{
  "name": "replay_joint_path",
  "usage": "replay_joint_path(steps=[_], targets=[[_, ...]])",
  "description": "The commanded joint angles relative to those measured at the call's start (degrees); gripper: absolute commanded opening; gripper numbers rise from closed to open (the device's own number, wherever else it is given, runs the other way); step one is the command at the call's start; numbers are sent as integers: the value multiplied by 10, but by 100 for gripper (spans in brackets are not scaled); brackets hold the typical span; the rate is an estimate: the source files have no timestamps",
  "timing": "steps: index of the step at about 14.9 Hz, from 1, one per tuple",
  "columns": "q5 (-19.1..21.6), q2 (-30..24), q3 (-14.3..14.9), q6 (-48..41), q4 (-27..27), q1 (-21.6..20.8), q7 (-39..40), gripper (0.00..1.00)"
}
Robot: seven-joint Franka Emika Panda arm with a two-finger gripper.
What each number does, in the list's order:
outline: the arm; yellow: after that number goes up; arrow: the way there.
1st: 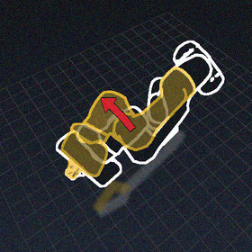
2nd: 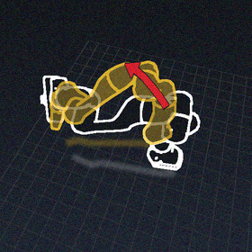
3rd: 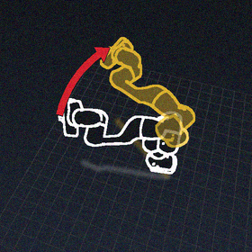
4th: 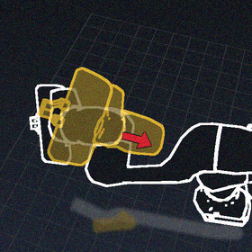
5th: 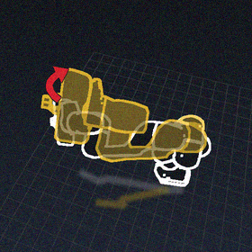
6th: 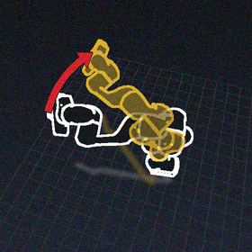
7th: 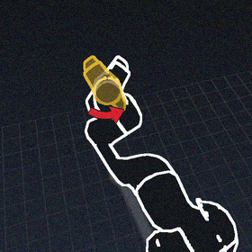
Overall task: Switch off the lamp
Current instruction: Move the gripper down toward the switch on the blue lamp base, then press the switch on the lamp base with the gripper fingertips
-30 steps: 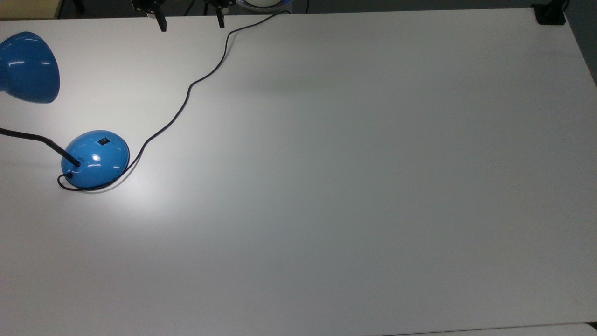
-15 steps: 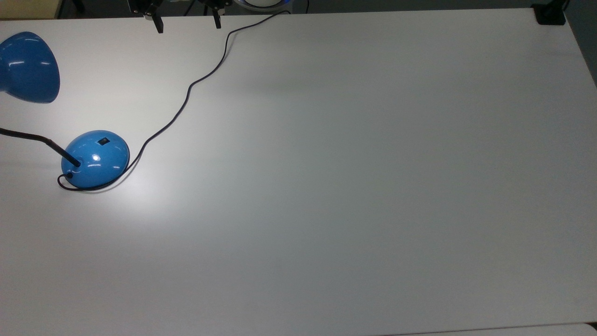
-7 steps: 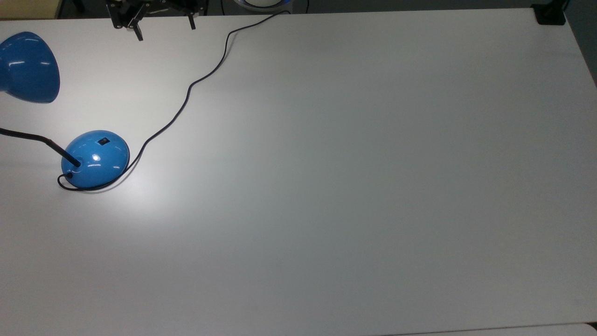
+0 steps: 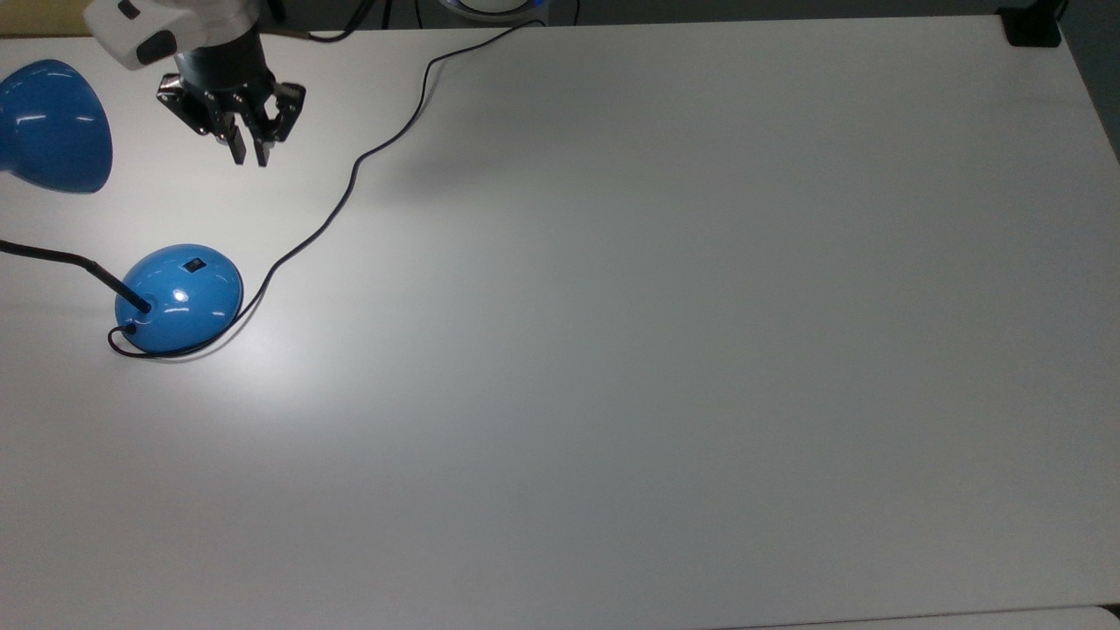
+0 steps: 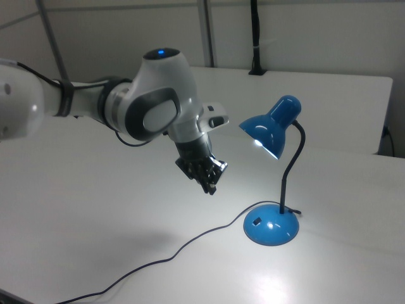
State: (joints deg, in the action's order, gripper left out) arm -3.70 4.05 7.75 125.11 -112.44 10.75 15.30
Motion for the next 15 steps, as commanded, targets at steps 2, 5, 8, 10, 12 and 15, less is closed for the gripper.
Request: replay_joint_path(steps=[2,5,8,10,12,15], targets=[[0,62,2,126,-11,12,-75,0],[0,97,3,185,-10,18,-98,0],[-1,114,3,207,-10,28,-103,0],[-2,122,3,214,-10,35,-103,0],[-2,132,3,218,-10,38,-104,0],[-2,142,3,238,-9,48,-120,0]])
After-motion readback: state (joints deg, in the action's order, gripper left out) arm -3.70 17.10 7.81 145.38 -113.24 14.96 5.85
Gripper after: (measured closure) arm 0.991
